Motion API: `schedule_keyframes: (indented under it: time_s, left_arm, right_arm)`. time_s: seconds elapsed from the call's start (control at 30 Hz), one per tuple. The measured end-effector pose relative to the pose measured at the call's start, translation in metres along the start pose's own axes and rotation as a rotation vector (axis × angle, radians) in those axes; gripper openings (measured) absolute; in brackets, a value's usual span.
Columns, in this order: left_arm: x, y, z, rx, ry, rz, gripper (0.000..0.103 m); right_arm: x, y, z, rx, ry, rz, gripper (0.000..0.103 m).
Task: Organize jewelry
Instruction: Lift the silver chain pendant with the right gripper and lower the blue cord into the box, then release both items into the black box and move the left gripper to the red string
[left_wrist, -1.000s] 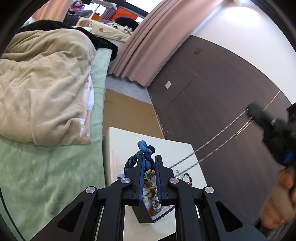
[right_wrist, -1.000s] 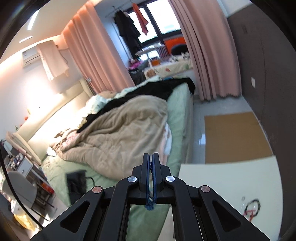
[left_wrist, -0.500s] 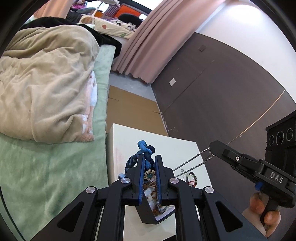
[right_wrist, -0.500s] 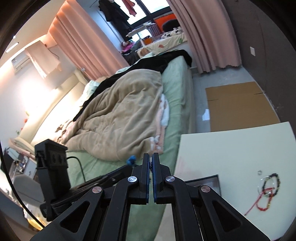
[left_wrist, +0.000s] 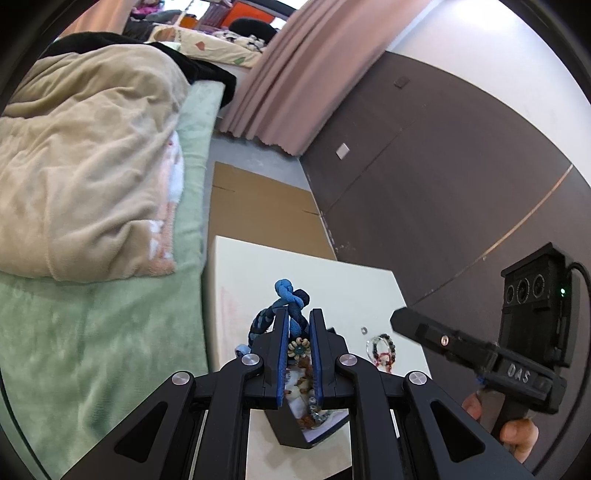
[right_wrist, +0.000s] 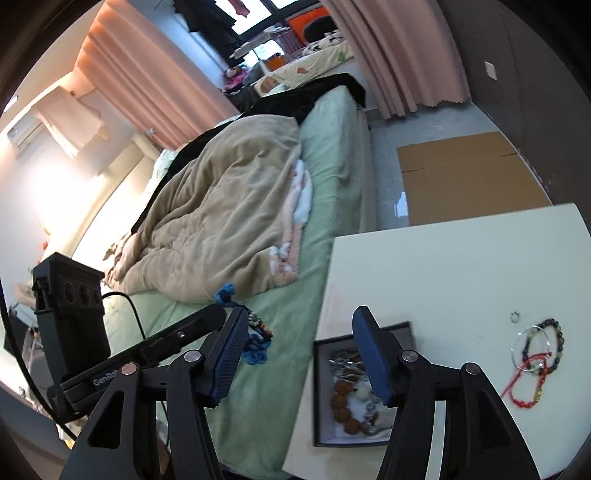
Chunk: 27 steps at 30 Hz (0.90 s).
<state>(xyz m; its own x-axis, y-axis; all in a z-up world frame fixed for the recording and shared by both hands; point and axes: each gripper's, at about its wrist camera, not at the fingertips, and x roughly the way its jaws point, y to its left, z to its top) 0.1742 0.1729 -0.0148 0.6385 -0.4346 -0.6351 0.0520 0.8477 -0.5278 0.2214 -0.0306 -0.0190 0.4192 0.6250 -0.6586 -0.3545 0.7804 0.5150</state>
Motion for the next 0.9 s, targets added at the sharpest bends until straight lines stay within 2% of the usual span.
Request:
schedule_keyframes:
  time_s: [0.2, 0.47, 0.53, 0.57, 0.6, 0.67, 0.73, 0.9]
  left_arm:
    - [0.024, -0.028, -0.012, 0.071, 0.068, -0.019, 0.011]
    - [0.060, -0.045, -0.023, 0.104, 0.157, 0.004, 0.012]
    - [0.069, -0.042, -0.023, 0.087, 0.185, 0.016, 0.018]
    - [0.073, -0.041, -0.022, 0.075, 0.193, 0.026, 0.033]
    - [0.073, -0.041, -0.022, 0.067, 0.190, 0.030, 0.053]
    - [0.071, -0.043, -0.019, 0.053, 0.154, 0.032, 0.068]
    - [0.070, -0.050, -0.016, 0.060, 0.127, 0.024, 0.068]
    - [0.085, -0.078, -0.016, 0.117, 0.141, 0.018, 0.068]
  right_arm:
    - [-0.026, -0.042, -0.002, 0.047, -0.053, -0.076, 0.060]
    - [-0.057, -0.097, -0.010, 0.147, -0.099, -0.098, 0.060]
    - [-0.064, -0.108, -0.014, 0.169, -0.112, -0.094, 0.060]
    - [-0.069, -0.117, -0.017, 0.191, -0.121, -0.090, 0.060]
    - [-0.073, -0.122, -0.019, 0.207, -0.127, -0.087, 0.060]
    - [-0.082, -0.136, -0.025, 0.245, -0.142, -0.083, 0.060]
    - [-0.095, -0.154, -0.031, 0.289, -0.163, -0.094, 0.060]
    - [-0.116, -0.188, -0.044, 0.374, -0.201, -0.125, 0.060]
